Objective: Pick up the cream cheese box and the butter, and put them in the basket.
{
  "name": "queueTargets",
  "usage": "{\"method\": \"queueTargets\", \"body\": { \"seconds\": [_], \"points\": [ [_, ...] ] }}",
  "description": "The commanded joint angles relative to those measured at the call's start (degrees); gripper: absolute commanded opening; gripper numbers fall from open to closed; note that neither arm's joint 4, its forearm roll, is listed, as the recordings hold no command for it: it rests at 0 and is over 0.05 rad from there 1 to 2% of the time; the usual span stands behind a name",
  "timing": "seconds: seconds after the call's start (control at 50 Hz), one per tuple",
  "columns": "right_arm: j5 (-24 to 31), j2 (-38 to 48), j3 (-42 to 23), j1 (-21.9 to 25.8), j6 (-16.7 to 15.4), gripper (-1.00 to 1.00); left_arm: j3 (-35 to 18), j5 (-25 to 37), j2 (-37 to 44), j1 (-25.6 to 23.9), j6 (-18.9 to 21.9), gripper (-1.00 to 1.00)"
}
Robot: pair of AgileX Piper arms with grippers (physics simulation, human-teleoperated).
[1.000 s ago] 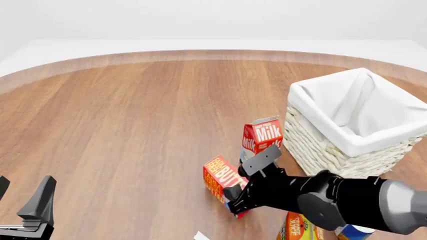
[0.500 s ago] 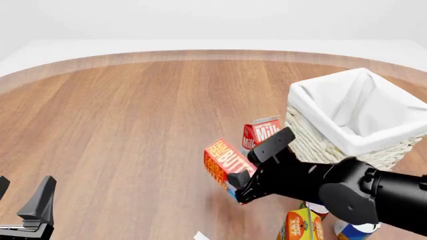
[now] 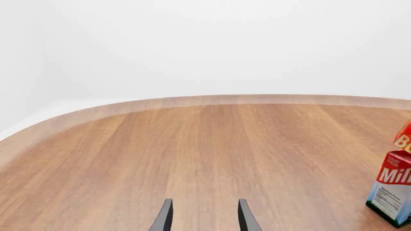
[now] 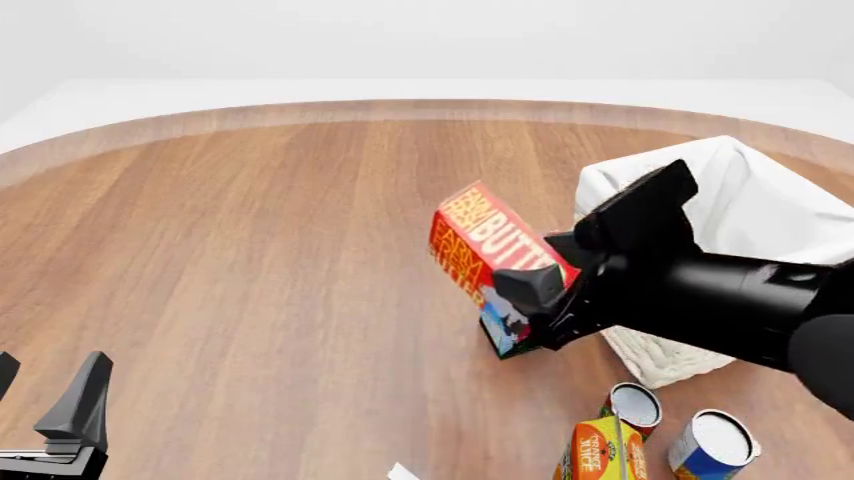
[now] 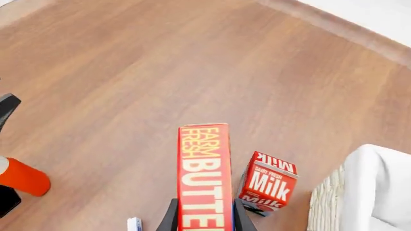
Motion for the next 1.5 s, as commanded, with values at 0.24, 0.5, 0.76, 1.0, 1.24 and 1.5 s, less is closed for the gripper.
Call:
{"method": "queueTargets", "body": {
  "seconds": [0.24, 0.5, 0.76, 1.0, 1.24, 1.5],
  "points": [
    [3.78, -6.37, -9.65, -7.52, 0.55, -1.00, 0.00, 0.00, 0.01, 0.00, 0.00, 1.00],
    [4.75, -7.25, -15.64, -15.42, 1.85, -1.00, 0.00, 0.00, 0.01, 0.01, 0.00, 1.00],
    [-0.32, -6.88, -14.53, -23.87, 7.67, -1.00, 0.00, 0.00, -0.01, -0.01, 0.00, 1.00],
    [-4.95, -5.48, -12.26, -31.86, 13.71, -1.00, 0.00, 0.00, 0.00, 0.00, -0.01, 1.00],
    [-5.57, -5.53, -11.91, -36.90, 18.05, -1.00, 0.00, 0.00, 0.00, 0.00, -0.01, 1.00],
    [-12.37, -3.83, -6.27, -39.27, 24.70, -1.00, 0.00, 0.00, -0.01, 0.01, 0.01, 1.00]
  ]
}}
